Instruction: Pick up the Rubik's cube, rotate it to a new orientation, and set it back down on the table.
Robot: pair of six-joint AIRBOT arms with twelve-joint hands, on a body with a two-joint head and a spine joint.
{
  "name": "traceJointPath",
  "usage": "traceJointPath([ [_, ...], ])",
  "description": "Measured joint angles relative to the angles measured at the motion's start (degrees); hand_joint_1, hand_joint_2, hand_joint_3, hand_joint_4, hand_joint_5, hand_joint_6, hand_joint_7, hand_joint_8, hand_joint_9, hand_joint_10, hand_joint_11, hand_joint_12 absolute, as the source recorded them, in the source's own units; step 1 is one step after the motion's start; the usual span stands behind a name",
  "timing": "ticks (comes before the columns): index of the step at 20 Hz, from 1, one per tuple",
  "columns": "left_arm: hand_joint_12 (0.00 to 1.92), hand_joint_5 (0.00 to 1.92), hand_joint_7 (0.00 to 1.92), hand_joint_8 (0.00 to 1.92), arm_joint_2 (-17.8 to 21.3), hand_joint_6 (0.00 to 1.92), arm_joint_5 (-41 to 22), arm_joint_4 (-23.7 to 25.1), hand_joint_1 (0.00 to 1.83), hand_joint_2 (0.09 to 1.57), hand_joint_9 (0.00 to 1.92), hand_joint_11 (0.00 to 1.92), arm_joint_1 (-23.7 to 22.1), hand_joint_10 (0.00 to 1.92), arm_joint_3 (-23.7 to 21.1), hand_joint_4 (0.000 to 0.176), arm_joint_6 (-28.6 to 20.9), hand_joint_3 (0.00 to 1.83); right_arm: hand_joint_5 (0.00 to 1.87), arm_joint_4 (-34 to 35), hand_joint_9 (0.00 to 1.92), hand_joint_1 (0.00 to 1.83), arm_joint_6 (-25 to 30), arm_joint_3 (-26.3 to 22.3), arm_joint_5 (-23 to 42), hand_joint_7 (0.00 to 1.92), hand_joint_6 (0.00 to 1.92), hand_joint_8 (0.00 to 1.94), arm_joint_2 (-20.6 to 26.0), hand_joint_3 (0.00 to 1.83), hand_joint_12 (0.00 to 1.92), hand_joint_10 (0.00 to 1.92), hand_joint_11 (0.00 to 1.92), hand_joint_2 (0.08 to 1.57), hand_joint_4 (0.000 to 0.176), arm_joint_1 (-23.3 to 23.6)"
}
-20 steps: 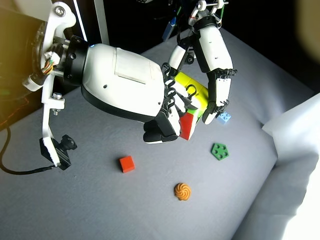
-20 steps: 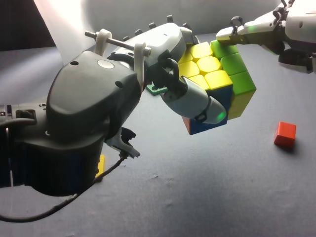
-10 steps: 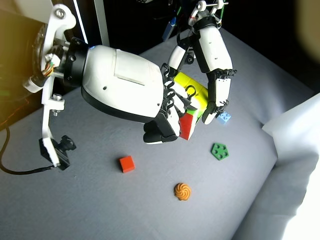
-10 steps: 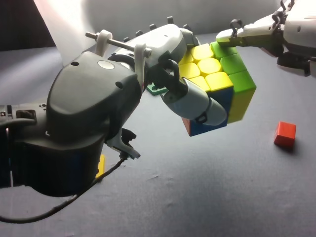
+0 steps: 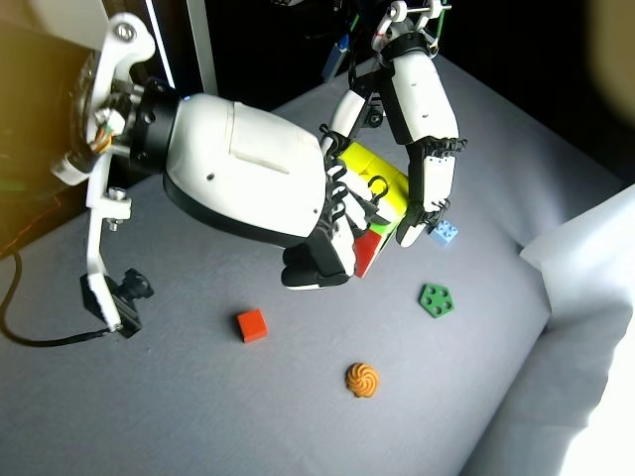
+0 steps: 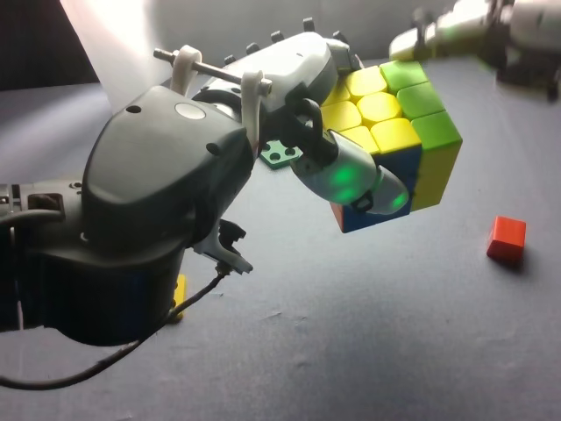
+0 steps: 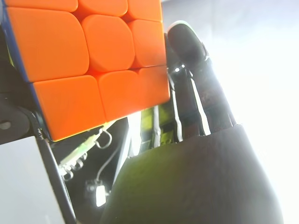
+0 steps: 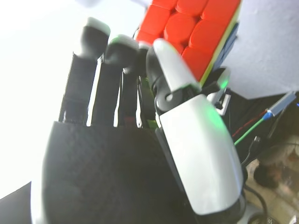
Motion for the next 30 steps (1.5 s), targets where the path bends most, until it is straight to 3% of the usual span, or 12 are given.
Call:
traceJointPath([
  [9, 1.53, 1.07, 0.92, 1.20, 0.50, 0.76, 0.61, 0.76, 1.23, 1.11, 0.79, 0.52, 0.42, 1.05, 0.00, 0.000, -0.04, 0.00, 0.31, -0.50, 0.75, 1.22, 3.06, 0.00, 5.20, 0.49, 0.00, 1.83, 6.16, 0.00, 1.92, 1.92, 0.77, 1.41, 0.000, 6.67],
  [13, 1.68, 1.09, 0.84, 1.34, 0.61, 0.71, 1.31, 3.39, 1.24, 1.13, 0.69, 0.44, 2.75, 1.22, 0.00, 0.000, -1.33, 0.00, 0.31, -11.50, 0.77, 1.22, 14.34, 0.17, 17.46, 0.49, 0.00, 1.84, 11.63, 0.00, 1.92, 1.92, 0.79, 1.41, 0.000, 8.17],
  [15, 1.66, 1.07, 0.82, 1.33, 0.66, 0.76, 2.05, 5.16, 1.23, 1.14, 0.68, 0.46, 4.13, 1.22, 0.00, 0.000, -2.62, 0.00, 0.31, -14.43, 0.75, 1.22, 15.15, 0.17, 21.59, 0.50, 0.00, 1.82, 12.76, 0.00, 1.92, 1.92, 0.77, 1.40, 0.000, 8.17],
  [17, 1.59, 0.97, 0.85, 1.23, 0.70, 0.87, 2.43, 8.13, 1.35, 1.16, 0.73, 0.48, 6.27, 1.45, 0.00, 0.000, -4.66, 0.00, 0.33, -14.71, 0.77, 1.22, 16.17, 0.92, 24.76, 0.49, 0.00, 1.85, 13.40, 0.00, 1.92, 1.92, 0.80, 1.41, 0.000, 8.35],
  [19, 1.58, 1.04, 0.85, 1.26, 0.72, 0.83, 2.91, 10.82, 1.25, 1.14, 0.72, 0.44, 8.48, 1.23, 0.00, 0.000, -7.10, 0.00, 0.34, -17.46, 0.78, 1.21, 17.53, 1.16, 27.63, 0.48, 0.01, 1.86, 14.29, 0.01, 1.92, 1.92, 0.82, 1.42, 0.000, 8.35],
  [21, 1.61, 1.03, 0.87, 1.27, 0.76, 0.84, 3.54, 12.44, 1.22, 1.14, 0.73, 0.43, 10.62, 1.13, 0.00, 0.000, -9.25, 0.00, 0.33, -20.96, 0.75, 1.20, 20.76, 1.16, 29.27, 0.47, 0.00, 1.87, 15.13, 0.01, 1.92, 1.92, 0.80, 1.42, 0.000, 8.28],
  [22, 1.59, 0.99, 0.89, 1.19, 0.76, 0.83, 3.82, 13.64, 1.34, 1.14, 0.76, 0.47, 11.43, 1.37, 0.00, 0.000, -10.10, 0.00, 0.34, -21.64, 0.75, 1.21, 22.51, 1.16, 29.44, 0.48, 0.01, 1.85, 15.72, 0.00, 1.92, 1.92, 0.80, 1.41, 0.000, 8.28],
  [25, 1.56, 0.96, 0.89, 1.16, 0.94, 0.90, 3.87, 17.11, 1.36, 1.15, 0.77, 0.52, 14.23, 1.43, 0.07, 0.000, -12.96, 0.00, 0.36, -21.64, 0.78, 1.21, 23.50, 1.46, 29.31, 0.48, 0.01, 1.86, 16.61, 0.00, 1.92, 1.92, 0.84, 1.42, 0.000, 9.18],
  [26, 1.54, 0.98, 0.90, 1.14, 0.94, 0.88, 3.98, 17.31, 1.36, 1.15, 0.77, 0.51, 14.86, 1.42, 0.07, 0.000, -13.55, 0.00, 0.35, -21.27, 0.80, 1.21, 24.06, 1.46, 29.31, 0.48, 0.00, 1.86, 17.03, 0.00, 1.92, 1.92, 0.85, 1.42, 0.000, 9.20],
  [27, 1.56, 1.03, 0.91, 1.19, 0.94, 0.82, 4.35, 17.51, 1.26, 1.12, 0.76, 0.49, 15.26, 1.19, 0.17, 0.000, -13.66, 0.00, 0.34, -21.40, 0.79, 1.22, 24.74, 1.44, 29.40, 0.49, 0.00, 1.84, 17.25, 0.00, 1.92, 1.92, 0.82, 1.41, 0.000, 9.18],
  [28, 1.58, 0.99, 0.90, 1.17, 0.94, 0.84, 4.72, 18.49, 1.34, 1.14, 0.77, 0.52, 15.74, 1.38, 0.70, 0.000, -14.43, 0.00, 0.33, -21.62, 0.79, 1.22, 24.90, 1.44, 29.49, 0.49, 0.00, 1.84, 17.73, 0.00, 1.92, 1.92, 0.82, 1.41, 0.000, 9.18],
  [30, 1.57, 0.96, 0.83, 1.24, 0.92, 0.88, 4.46, 19.39, 1.36, 1.16, 0.73, 0.53, 16.00, 1.48, 1.27, 0.000, -14.99, 0.00, 0.31, -21.40, 0.75, 1.21, 26.43, 1.44, 28.74, 0.48, 0.00, 1.86, 18.64, 0.00, 1.92, 1.92, 0.79, 1.42, 0.000, 9.18],
])
